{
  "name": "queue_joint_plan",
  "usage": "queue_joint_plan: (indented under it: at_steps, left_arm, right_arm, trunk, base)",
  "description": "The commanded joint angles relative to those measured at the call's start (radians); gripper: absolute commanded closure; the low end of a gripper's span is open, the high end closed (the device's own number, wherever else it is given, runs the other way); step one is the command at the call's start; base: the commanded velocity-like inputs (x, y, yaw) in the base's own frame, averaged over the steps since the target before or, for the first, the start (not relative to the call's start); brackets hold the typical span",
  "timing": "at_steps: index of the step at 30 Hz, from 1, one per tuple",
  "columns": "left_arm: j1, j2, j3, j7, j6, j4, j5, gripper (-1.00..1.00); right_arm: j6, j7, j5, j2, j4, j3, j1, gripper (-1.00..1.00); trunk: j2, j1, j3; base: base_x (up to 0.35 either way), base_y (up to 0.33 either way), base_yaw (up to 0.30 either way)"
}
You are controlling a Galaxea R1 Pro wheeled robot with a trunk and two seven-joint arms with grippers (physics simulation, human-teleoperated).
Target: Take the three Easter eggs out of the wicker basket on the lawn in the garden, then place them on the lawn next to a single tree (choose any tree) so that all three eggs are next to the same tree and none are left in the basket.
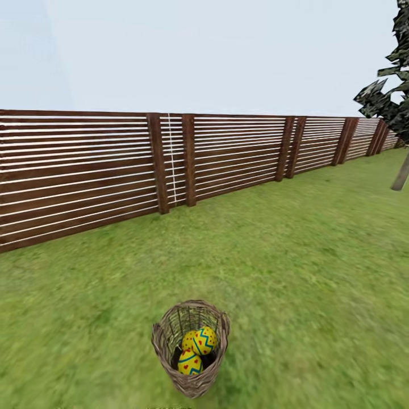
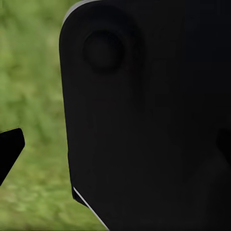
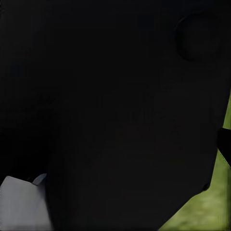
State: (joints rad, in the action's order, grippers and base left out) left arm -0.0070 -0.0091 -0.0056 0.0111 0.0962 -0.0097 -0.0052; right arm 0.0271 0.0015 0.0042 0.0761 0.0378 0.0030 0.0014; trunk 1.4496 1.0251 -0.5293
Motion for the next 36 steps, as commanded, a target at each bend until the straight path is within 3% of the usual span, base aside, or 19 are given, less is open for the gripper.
queue_joint_plan:
  at_steps: [1,13,27,32,36]
  left_arm:
    - [-0.001,0.0,-0.001,0.001,0.003,0.001,-0.001,-1.0]
    - [-0.001,0.0,-0.001,0.001,0.004,0.001,-0.001,-1.0]
    - [-0.001,0.001,-0.001,0.001,0.004,0.001,-0.001,-1.0]
    - [-0.001,0.0,-0.001,0.001,0.004,0.001,-0.001,-1.0]
    - [-0.001,0.001,-0.001,0.002,0.004,0.001,-0.001,-1.0]
  right_arm:
    - [0.002,0.0,0.0,0.0,0.001,0.0,0.0,-1.0]
    - [0.002,0.0,0.0,0.002,0.001,0.0,0.0,-1.0]
    - [0.011,-0.001,-0.002,-0.001,0.023,-0.006,0.0,-1.0]
    - [0.078,-0.004,-0.006,0.003,0.088,-0.006,0.003,-1.0]
    - [0.094,-0.006,-0.007,0.019,0.17,-0.005,0.004,-1.0]
  trunk:
    - [0.0,0.0,-0.001]
    - [0.0,0.0,-0.008]
    - [0.0,0.0,-0.01]
    - [0.0,0.0,-0.01]
    - [0.0,0.0,-0.01]
  base:
    - [0.001,0.0,0.264]
    - [0.07,-0.033,0.257]
    - [0.016,-0.008,0.039]
    - [0.001,0.0,0.001]
    - [0.0,0.0,0.0]
